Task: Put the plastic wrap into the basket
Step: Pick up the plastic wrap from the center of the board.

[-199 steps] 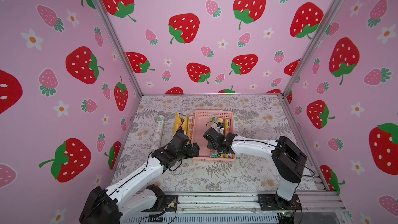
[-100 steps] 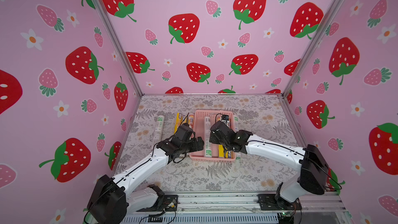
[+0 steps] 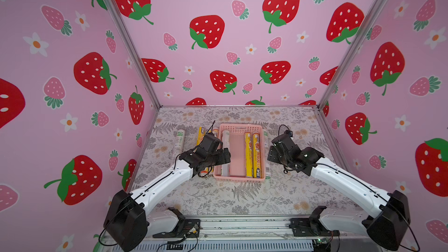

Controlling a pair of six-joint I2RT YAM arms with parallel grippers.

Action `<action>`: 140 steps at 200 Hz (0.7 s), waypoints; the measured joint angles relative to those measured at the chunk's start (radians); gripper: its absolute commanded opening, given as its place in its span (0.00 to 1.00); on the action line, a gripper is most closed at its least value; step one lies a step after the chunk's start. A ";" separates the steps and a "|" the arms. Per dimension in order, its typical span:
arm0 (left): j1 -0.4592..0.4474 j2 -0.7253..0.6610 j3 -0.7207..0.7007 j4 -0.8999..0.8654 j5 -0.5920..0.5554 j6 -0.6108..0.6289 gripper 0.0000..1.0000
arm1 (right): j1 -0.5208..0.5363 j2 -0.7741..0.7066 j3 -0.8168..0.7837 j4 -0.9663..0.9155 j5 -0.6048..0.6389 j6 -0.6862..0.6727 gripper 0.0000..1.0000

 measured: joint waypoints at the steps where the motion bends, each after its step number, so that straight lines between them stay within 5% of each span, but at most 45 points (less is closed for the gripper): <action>1: 0.000 -0.002 -0.001 -0.002 0.000 0.000 0.95 | -0.006 0.002 -0.002 0.000 -0.008 -0.004 0.77; 59: -0.002 -0.039 -0.002 -0.065 0.000 -0.005 0.95 | -0.124 0.173 -0.015 0.098 -0.270 -0.129 0.74; 140: -0.045 -0.039 -0.026 -0.064 -0.017 -0.049 0.95 | -0.223 0.177 -0.127 0.256 -0.359 -0.152 0.74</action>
